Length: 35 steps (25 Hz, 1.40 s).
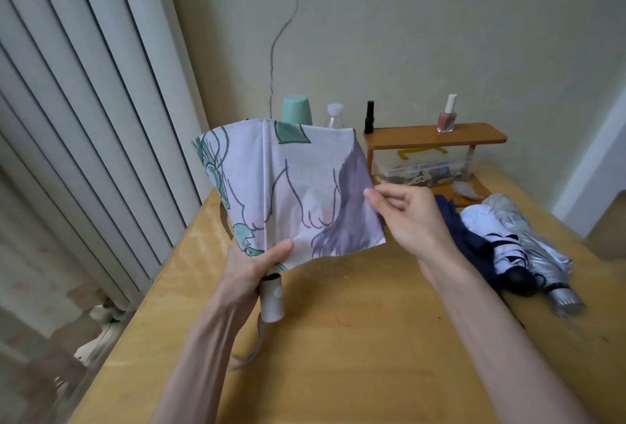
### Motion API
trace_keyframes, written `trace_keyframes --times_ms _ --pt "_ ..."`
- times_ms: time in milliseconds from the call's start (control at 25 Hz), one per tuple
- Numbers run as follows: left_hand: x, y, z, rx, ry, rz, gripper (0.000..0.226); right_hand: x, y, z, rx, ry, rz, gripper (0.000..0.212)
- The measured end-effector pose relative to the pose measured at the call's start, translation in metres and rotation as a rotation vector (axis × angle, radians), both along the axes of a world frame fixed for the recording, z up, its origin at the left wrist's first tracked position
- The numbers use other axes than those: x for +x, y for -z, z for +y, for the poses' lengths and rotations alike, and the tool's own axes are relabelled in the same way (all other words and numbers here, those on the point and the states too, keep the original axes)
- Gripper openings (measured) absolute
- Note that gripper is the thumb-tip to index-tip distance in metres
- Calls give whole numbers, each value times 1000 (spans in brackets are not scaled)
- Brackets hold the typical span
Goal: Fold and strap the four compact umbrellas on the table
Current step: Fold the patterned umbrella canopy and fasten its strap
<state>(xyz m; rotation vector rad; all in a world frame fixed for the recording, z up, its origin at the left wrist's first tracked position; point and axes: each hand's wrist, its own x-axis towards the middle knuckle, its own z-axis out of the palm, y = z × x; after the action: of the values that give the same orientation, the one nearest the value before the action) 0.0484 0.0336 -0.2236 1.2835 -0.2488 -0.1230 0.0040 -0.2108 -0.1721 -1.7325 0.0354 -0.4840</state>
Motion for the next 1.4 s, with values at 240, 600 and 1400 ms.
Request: trace_keyframes --times_ms 240,600,1400 --pt "1 1 -7 -85 -47 102 44 6 6 7 -43 138 -198 15" --pt "8 3 -8 -97 -159 62 33 -6 -1 -13 -52 -261 60 62" --pt "10 6 -4 -199 -129 113 42 1 18 18 -401 91 -231 57"
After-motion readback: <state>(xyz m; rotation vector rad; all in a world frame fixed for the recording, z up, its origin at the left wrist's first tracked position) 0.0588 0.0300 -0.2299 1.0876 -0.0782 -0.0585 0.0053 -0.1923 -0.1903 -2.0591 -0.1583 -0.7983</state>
